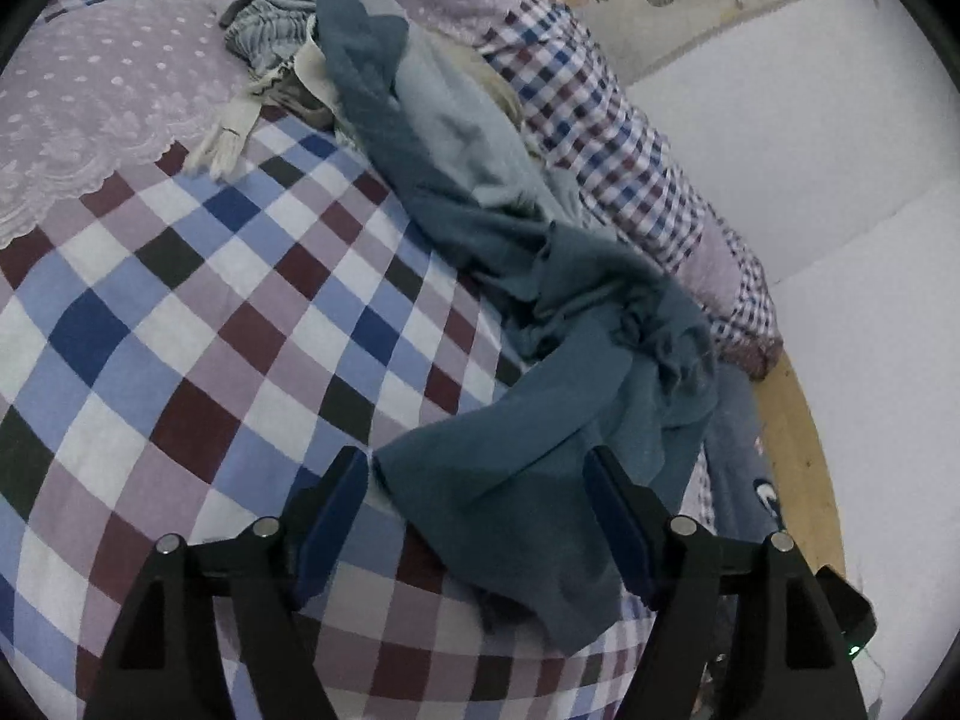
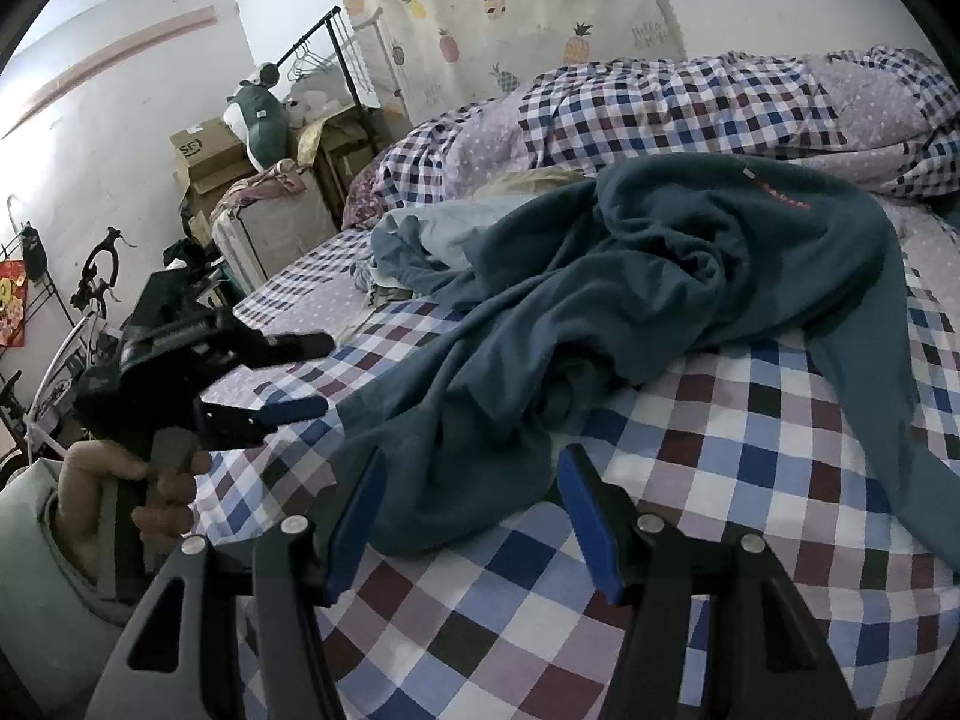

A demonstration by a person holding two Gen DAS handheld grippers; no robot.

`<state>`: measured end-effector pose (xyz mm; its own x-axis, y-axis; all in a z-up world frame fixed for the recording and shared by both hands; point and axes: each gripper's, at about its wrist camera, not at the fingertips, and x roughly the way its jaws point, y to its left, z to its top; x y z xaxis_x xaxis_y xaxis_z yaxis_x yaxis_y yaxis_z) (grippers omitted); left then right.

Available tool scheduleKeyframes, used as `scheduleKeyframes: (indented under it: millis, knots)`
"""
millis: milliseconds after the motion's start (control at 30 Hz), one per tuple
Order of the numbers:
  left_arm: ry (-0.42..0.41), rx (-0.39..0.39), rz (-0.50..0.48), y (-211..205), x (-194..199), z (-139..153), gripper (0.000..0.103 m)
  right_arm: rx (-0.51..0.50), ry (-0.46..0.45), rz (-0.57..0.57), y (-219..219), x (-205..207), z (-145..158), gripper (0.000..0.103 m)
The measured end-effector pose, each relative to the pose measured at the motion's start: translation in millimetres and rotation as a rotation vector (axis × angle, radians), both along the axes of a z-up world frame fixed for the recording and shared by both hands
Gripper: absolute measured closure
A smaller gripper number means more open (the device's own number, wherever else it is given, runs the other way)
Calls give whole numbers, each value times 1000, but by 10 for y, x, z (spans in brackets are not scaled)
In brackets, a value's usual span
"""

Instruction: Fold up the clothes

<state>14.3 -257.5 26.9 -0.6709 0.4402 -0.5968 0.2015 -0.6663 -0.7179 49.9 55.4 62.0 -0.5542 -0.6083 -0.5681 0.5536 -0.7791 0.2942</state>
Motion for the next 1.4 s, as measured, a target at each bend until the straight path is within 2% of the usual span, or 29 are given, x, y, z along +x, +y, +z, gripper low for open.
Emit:
scheduleKeyframes:
  millis: [333, 600, 700, 767, 800, 867, 933, 1033, 1333, 1400]
  knots:
    - [-21, -64, -51, 21, -224, -68, 26, -2, -5, 1, -11, 9, -7, 40]
    - [-15, -44, -124, 170, -256, -62, 28, -9, -9, -16, 111, -11, -6, 40]
    - [-25, 7, -139, 193, -244, -89, 41, -19, -11, -21, 144, -18, 6, 40]
    - [-41, 44, -135, 183, -230, -124, 67, -22, -9, -21, 150, -9, 19, 40]
    - [-54, 70, -129, 172, -222, -149, 73, -22, -8, -21, 148, -7, 22, 40]
    - [-28, 94, -127, 169, -193, -100, 94, -21, -7, -20, 144, -4, 27, 40]
    - [-2, 119, -124, 166, -164, -51, 99, -21, -7, -18, 140, 0, 27, 40]
    - [46, 153, -118, 183, -134, 50, 101, -17, -3, -12, 126, 15, 28, 40]
    - [379, 262, -138, 267, 180, 890, 102, 4, 38, 48, -8, 168, 58, 40]
    - [419, 284, -141, 293, 230, 1013, 103, 3, 46, 61, -53, 214, 65, 40]
